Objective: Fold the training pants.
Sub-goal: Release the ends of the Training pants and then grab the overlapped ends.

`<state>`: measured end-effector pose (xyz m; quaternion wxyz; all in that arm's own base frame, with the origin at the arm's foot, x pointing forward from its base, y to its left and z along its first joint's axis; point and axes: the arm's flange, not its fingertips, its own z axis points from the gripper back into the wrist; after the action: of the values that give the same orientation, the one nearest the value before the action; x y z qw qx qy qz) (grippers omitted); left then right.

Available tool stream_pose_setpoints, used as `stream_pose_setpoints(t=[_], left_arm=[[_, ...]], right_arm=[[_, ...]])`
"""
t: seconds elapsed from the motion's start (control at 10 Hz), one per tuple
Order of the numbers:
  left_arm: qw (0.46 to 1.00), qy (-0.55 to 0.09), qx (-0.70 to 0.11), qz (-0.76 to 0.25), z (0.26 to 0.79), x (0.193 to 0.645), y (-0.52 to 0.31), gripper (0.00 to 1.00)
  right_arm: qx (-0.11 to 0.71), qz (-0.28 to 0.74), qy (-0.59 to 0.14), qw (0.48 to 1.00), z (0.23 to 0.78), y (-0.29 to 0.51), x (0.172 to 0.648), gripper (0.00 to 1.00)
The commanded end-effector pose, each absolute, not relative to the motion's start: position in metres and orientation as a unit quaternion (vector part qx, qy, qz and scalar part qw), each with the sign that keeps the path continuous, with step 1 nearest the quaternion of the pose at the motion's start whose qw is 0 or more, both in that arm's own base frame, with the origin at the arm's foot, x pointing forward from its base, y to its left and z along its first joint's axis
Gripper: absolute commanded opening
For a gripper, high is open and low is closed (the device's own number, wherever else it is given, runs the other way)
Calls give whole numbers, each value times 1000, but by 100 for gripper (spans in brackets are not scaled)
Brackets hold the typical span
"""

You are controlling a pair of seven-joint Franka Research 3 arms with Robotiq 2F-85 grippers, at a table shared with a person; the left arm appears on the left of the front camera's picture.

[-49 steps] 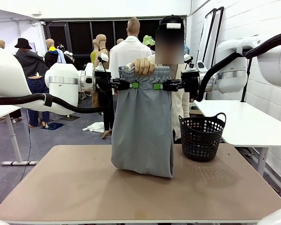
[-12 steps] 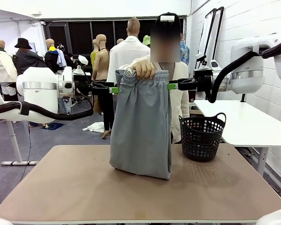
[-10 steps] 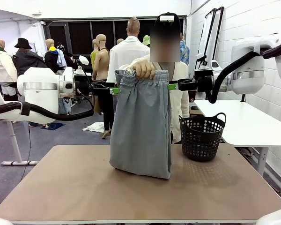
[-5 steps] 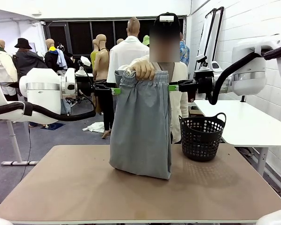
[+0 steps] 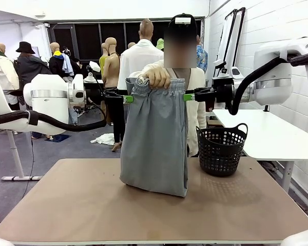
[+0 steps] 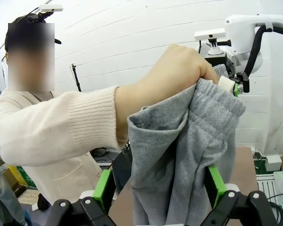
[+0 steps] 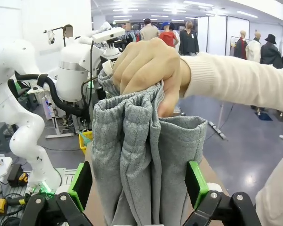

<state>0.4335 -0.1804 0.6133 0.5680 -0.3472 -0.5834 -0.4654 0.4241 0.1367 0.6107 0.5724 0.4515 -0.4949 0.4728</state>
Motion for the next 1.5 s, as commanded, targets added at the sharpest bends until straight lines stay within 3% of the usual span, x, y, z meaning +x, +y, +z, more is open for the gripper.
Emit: stream_pose_setpoints(t=[0.0,0.5,1.4], left_arm=[[559,-601,-339,-460,612,438,-184,100],[565,-610,-315,-459,612,449,-186,100],[538,-573,-383,-485,613,458,-205,100]], right_arm=[[444,467,-504,575,602,143,418,100],[442,462,-512,574,598,148,422,100],[470,467,-496,561,599,164,434,100]])
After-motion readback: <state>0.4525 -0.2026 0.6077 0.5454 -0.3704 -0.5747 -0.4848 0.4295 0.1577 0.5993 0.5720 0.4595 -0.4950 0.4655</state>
